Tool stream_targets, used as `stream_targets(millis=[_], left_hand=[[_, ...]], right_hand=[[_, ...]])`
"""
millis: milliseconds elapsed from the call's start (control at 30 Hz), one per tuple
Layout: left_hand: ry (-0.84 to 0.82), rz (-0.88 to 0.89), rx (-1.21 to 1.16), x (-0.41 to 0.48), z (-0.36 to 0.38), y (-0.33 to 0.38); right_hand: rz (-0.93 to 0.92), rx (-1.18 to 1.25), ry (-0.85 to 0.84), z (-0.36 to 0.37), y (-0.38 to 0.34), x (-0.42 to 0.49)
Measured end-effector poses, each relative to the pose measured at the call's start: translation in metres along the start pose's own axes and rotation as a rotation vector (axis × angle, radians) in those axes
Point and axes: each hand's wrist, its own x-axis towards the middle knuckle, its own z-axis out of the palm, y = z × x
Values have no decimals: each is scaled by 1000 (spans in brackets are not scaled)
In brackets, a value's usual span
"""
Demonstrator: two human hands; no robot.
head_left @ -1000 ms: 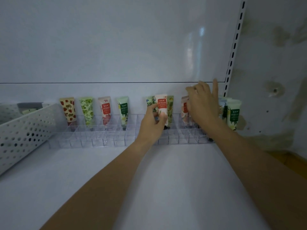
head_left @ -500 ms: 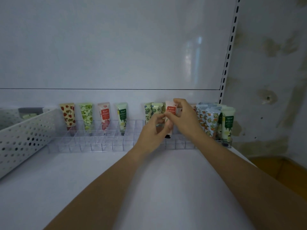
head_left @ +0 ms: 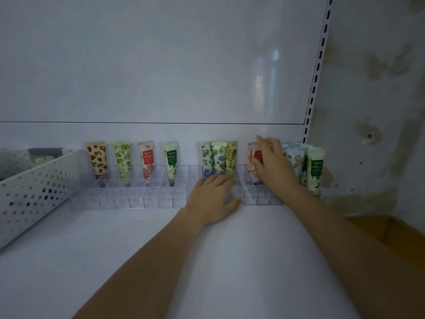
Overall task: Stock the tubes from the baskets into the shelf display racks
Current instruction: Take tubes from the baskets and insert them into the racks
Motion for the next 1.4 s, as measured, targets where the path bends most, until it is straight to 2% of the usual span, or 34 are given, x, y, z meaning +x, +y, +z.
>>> stream_targets(millis=[100,200,300,400,500,600,733,867,967,1133,1300,1400], left_hand=[[-19,-10,-11,0,0,1],[24,-37,-55,-1,-3,4],[99,-64,-54,0,-16,0],[136,-32,81,-4,-47,-19],[147,-41,137,-17,-94,-55],[160,-135,175,-42,-146,-105],[56,-302,203,-88,-205,-180],[2,-385,170,-128,-241,-246],[-160,-407,170,-150,-254,-290],[-461,-389,21,-166,-251,-320],[-571,-322,-37,-166,-247,-331],[-673,-303,-26,-162,-246,-335]], right_hand=[[-31,-166,-72,6,0,-1],[-89,-270,-8,3,-7,-3],[-149,-232,30,-2,-22,-5],[-247,-176,22,-3,-46,-9],[-321,-63,-1,1,-80,-12],[-394,29,-51,9,-129,-8],[-506,170,-215,29,-215,5],[-536,337,-363,44,-300,14],[-545,417,-447,52,-353,19],[-493,395,-660,62,-394,32],[-469,297,-852,76,-416,33],[-448,256,-879,80,-421,32]])
